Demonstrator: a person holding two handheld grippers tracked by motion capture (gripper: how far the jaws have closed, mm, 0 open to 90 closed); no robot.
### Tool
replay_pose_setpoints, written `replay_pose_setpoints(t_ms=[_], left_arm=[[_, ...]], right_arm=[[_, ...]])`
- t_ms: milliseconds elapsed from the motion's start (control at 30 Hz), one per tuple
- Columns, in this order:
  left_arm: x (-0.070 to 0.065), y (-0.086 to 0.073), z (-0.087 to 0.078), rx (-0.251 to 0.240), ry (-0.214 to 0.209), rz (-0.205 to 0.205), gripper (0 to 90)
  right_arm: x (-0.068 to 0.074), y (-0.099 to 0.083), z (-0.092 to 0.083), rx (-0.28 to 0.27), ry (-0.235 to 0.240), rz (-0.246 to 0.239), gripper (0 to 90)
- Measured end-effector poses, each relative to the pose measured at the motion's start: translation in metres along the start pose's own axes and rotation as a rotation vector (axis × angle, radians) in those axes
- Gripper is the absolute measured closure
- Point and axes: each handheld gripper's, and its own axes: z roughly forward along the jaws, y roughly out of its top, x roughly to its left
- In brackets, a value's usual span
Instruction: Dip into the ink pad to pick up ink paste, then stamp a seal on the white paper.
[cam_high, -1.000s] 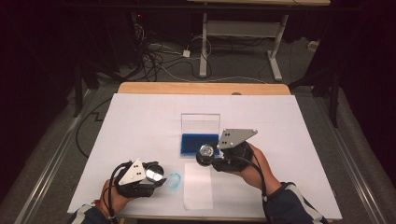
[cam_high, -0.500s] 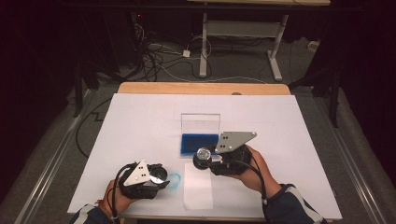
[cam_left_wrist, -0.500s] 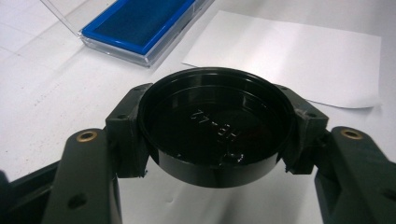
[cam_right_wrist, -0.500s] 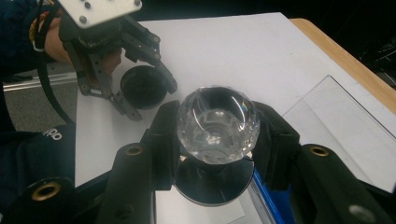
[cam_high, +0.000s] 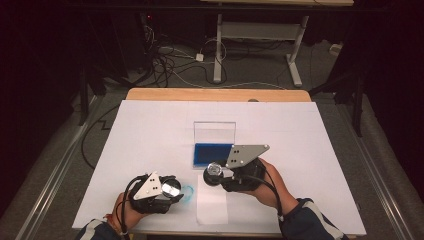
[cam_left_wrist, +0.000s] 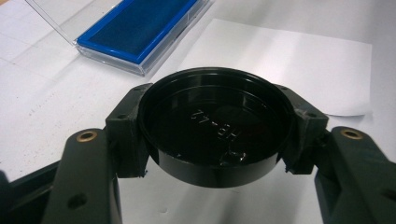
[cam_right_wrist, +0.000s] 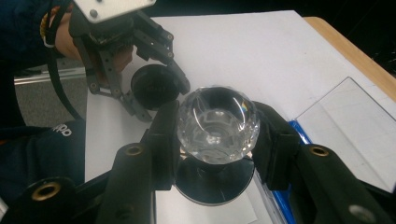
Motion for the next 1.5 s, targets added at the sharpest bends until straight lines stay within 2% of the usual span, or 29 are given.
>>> replay_pose_setpoints(t_ms=[700, 1133, 1500], left_arm=[[0.007, -0.005, -0.005, -0.011, 0.006, -0.021, 36.0], [0.008, -0.006, -0.007, -0.017, 0.005, -0.024, 36.0], [0.013, -0.007, -0.015, -0.035, 0.03, -0.039, 36.0]], right_arm=[[0.001, -0.006, 0.017, 0.048, 0.043, -0.002, 56.4], [0.0, -0.008, 0.013, 0.049, 0.036, -0.008, 56.4], [-0.001, -0.012, 0.013, 0.062, 0.035, -0.006, 56.4]])
